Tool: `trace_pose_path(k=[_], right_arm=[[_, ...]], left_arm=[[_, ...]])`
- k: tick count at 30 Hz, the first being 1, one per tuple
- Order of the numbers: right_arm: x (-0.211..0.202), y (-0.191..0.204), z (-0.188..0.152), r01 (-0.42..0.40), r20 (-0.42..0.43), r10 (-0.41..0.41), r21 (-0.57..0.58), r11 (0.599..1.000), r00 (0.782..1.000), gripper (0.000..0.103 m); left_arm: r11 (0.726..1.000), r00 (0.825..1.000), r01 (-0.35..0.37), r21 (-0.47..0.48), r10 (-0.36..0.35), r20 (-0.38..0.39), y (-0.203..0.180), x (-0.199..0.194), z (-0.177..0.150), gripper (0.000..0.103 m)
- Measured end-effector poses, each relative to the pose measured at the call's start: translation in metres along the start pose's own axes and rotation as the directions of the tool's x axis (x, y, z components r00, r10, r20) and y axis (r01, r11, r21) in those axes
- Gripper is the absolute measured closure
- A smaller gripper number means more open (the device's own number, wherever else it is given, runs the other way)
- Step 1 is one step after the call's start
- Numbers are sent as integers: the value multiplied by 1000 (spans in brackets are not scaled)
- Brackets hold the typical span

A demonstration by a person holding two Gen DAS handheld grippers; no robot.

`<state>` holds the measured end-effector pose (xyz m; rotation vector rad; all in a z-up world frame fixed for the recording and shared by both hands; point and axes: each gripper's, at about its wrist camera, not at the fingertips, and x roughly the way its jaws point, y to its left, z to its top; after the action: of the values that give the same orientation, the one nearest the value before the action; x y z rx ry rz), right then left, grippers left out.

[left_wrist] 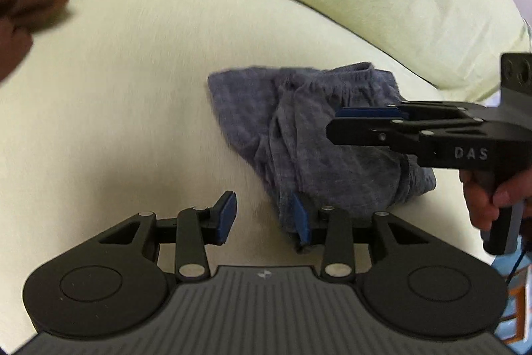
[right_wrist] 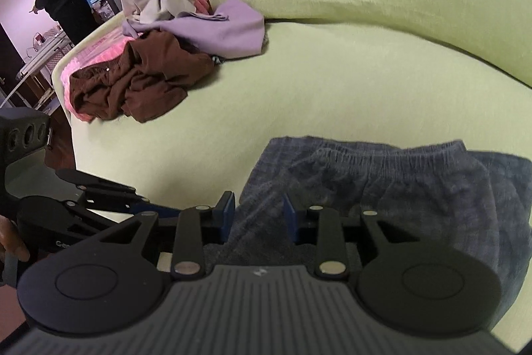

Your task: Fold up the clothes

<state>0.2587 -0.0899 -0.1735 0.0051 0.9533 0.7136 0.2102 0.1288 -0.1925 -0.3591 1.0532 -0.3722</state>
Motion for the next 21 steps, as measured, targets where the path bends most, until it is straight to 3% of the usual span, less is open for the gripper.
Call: trace_pose_path(k=[3,6,8,9,11,12,15,19,21], right_arm=[[5,-1,3,9,-13,-9,-9,1000,1000,76],[14,8,18,-8,-18,7,-62,998,1000,76],[24,15,32,-34,-39,31,-98,995,999,76],[32,17,39,-51,-74,44,-101,994,996,77],[53,20,49,-55,-176,33,-118,992,984,98],[63,22,52,-45,-222,14,-137,989,975,103],[94,28,59,-1,-342,-69,-202,979,937,103],[108,24,63,96,-321,-171,-235,967,931,103],[106,5,70,163,-271,-199,-149,975,942,103]], left_arm=[[998,1000,22,-57,-23,-2,0,3,-4,65],[996,999,50,-67,-50,-1,-7,2,-9,80],[997,999,49,-52,-49,-4,-11,1,-10,81],[998,999,44,-43,-44,-11,-14,3,-11,81],[998,999,42,-40,-43,-23,-15,7,-12,81],[998,999,41,-36,-42,-27,-17,8,-13,81],[1000,999,29,1,-29,-33,-25,11,-17,82],[1000,999,31,-4,-31,-35,-24,15,-18,81],[999,999,32,-9,-32,-35,-23,15,-17,81]])
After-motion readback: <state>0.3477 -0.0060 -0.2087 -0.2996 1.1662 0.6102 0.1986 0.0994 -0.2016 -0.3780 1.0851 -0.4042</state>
